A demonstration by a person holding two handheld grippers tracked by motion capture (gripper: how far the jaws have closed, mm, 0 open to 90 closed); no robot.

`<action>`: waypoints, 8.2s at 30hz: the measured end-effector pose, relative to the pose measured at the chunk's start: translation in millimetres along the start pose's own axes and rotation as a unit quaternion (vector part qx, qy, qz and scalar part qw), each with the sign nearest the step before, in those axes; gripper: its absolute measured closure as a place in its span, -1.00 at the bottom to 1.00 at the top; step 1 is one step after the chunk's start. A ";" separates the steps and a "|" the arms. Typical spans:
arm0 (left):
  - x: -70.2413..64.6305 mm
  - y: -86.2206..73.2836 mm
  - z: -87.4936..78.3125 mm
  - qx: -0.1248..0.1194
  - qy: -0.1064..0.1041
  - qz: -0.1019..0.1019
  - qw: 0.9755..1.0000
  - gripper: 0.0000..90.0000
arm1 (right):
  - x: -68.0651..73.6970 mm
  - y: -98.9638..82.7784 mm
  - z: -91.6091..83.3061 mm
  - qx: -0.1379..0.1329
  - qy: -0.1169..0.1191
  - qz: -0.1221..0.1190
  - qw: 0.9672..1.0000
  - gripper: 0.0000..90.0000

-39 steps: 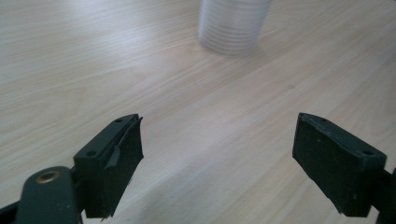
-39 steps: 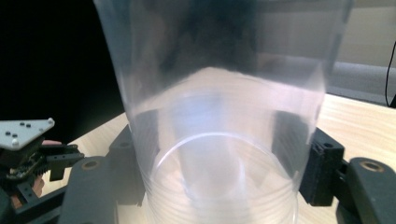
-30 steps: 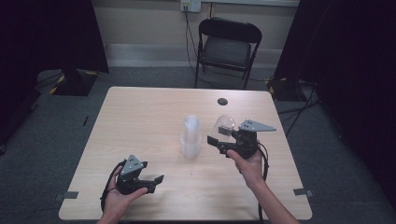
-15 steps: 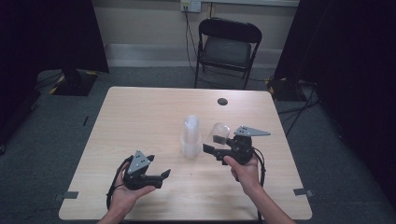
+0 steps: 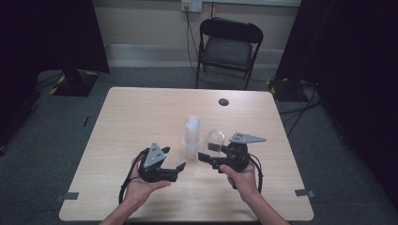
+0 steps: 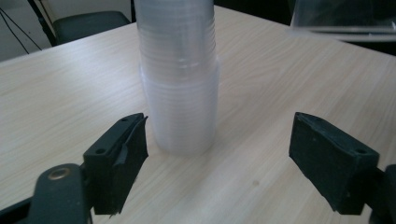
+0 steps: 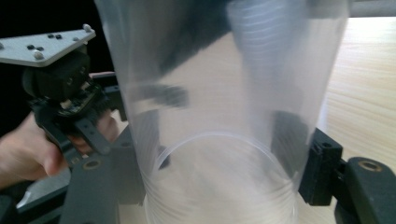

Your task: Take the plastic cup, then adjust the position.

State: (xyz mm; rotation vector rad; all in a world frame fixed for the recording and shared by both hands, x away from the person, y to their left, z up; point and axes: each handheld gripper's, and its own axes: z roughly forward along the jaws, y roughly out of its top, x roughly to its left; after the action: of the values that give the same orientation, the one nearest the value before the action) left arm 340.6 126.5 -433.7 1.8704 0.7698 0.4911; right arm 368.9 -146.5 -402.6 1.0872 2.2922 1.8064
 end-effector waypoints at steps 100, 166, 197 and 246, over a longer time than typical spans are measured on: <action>-20.7 -11.8 -0.1 -0.178 0.013 0.018 0.984 0.91 | 12.6 -19.7 17.2 0.025 0.105 0.151 0.983 -0.65; -9.3 3.2 6.8 0.154 -0.148 -0.066 0.975 1.00 | 29.1 -35.0 -6.8 0.092 -0.023 -0.196 0.976 -0.46; -11.3 28.6 28.9 0.191 -0.169 -0.058 0.965 0.98 | 46.4 -42.0 8.9 0.140 -0.011 -0.295 0.945 -0.71; -25.4 28.8 51.4 0.236 -0.184 -0.088 0.950 0.94 | 57.0 -47.5 18.7 0.116 -0.030 -0.347 0.930 -0.38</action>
State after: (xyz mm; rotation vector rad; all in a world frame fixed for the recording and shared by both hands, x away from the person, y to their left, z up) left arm 363.6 66.9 -428.1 2.2149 0.8368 -0.1759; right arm 310.1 -104.5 -427.7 0.2476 2.4454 1.2296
